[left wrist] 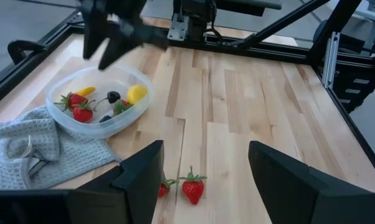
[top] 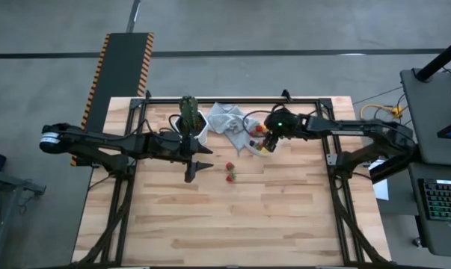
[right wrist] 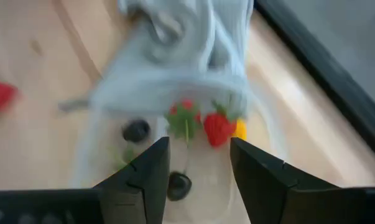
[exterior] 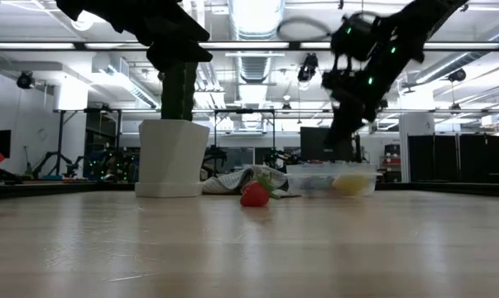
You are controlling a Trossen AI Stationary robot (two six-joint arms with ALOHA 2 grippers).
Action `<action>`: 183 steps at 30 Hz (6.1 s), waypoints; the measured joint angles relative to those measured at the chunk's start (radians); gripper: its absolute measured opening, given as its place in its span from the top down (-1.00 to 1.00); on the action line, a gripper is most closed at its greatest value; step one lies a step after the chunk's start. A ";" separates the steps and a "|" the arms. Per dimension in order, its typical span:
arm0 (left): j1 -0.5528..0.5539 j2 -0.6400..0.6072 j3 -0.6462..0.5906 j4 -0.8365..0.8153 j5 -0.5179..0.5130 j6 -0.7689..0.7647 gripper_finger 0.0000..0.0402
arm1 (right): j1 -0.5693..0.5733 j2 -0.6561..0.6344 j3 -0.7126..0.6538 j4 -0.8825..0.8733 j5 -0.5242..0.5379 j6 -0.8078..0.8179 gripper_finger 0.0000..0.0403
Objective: Pick and placing Produce into tupperware
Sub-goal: Put the bottom strawberry into the transparent bin
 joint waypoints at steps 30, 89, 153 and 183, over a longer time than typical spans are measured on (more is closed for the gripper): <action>0.000 0.000 0.000 -0.006 0.000 0.000 -0.10 | 0.371 0.104 0.001 0.320 -0.332 0.084 0.28; 0.000 0.000 0.000 -0.021 0.000 -0.003 -0.10 | 0.370 0.474 0.008 0.618 -0.254 0.076 0.31; 0.000 0.000 0.000 -0.042 0.000 -0.004 -0.10 | 0.373 -0.107 0.004 0.501 -0.253 -0.026 0.96; 0.000 0.000 0.000 -0.047 0.000 -0.004 -0.10 | 0.370 -0.105 0.005 0.088 0.502 -0.001 0.96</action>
